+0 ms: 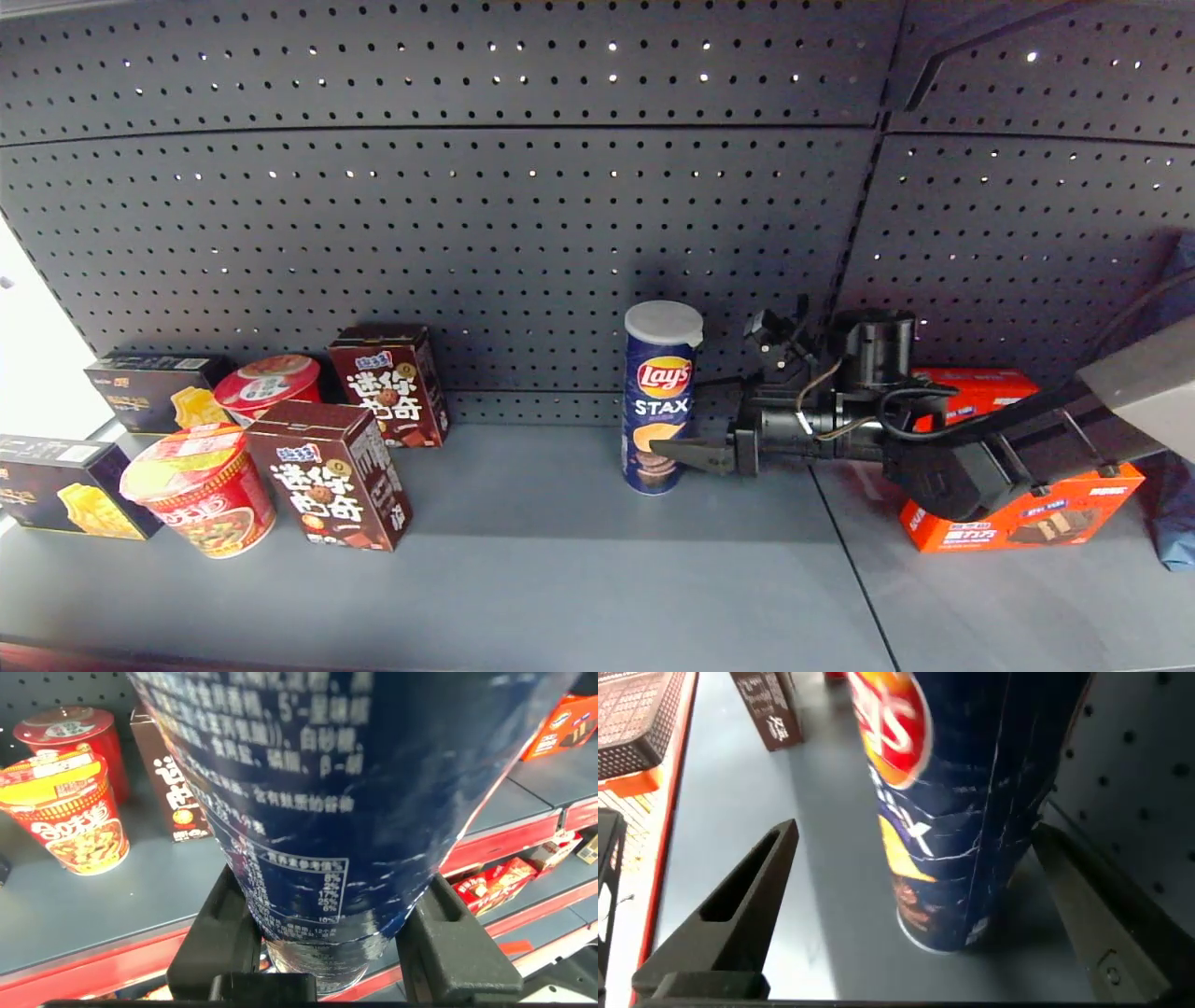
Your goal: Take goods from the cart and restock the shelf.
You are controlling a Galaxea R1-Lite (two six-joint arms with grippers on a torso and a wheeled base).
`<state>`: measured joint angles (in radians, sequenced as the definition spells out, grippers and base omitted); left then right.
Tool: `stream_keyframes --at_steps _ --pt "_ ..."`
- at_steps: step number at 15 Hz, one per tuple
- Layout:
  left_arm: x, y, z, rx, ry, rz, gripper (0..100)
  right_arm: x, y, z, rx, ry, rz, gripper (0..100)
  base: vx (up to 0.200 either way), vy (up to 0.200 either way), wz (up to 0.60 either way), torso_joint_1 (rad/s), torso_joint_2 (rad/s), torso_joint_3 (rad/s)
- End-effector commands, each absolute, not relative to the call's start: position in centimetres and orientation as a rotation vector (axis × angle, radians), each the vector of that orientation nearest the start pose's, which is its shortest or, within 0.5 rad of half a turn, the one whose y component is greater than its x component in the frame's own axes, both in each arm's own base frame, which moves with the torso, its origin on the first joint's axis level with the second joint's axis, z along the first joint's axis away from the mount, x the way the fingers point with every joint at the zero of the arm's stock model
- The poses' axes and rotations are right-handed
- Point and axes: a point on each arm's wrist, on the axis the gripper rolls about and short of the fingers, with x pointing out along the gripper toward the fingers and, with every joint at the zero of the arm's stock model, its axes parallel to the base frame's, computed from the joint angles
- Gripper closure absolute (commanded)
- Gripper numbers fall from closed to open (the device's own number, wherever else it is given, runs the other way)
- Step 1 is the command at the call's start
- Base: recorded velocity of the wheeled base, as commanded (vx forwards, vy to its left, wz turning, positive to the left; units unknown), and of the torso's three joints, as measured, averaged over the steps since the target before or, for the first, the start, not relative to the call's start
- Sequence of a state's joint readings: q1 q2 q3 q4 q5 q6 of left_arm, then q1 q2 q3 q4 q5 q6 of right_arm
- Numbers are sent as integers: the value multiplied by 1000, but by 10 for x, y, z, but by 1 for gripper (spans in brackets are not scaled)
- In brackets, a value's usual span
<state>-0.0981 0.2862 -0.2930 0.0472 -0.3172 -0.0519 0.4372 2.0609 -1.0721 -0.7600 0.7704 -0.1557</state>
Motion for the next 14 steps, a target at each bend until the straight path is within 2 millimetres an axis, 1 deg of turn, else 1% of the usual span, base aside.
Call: stream_keyframes --at_steps 1,3,5,8,9,10,13,14 --pt "-12 -6 157 -56 55 -414 100 361 187 124 -92 169 1222 0 0 0 0 0 0 0" --pt "-12 -6 156 -56 57 -414 100 365 191 120 -91 171 1225 0 0 0 0 0 0 0" --pt "-12 -6 156 -57 62 -414 100 374 196 113 -91 171 1228 0 0 0 0 0 0 0" --pt "-11 -6 154 -58 69 -414 100 378 202 104 -90 179 1236 0 0 0 0 0 0 0" --pt "-11 -6 153 -58 71 -414 100 378 202 104 -89 170 1237 0 0 0 0 0 0 0" --pt "-11 -6 153 -58 74 -414 100 379 202 104 -89 166 1235 100 0 0 0 0 0 0" --pt "-10 -6 147 -60 89 -415 100 373 201 105 -91 177 1224 100 0 0 0 0 0 0" --pt "-10 -6 145 -61 95 -416 100 365 202 115 -92 168 1231 100 0 0 0 0 0 0"
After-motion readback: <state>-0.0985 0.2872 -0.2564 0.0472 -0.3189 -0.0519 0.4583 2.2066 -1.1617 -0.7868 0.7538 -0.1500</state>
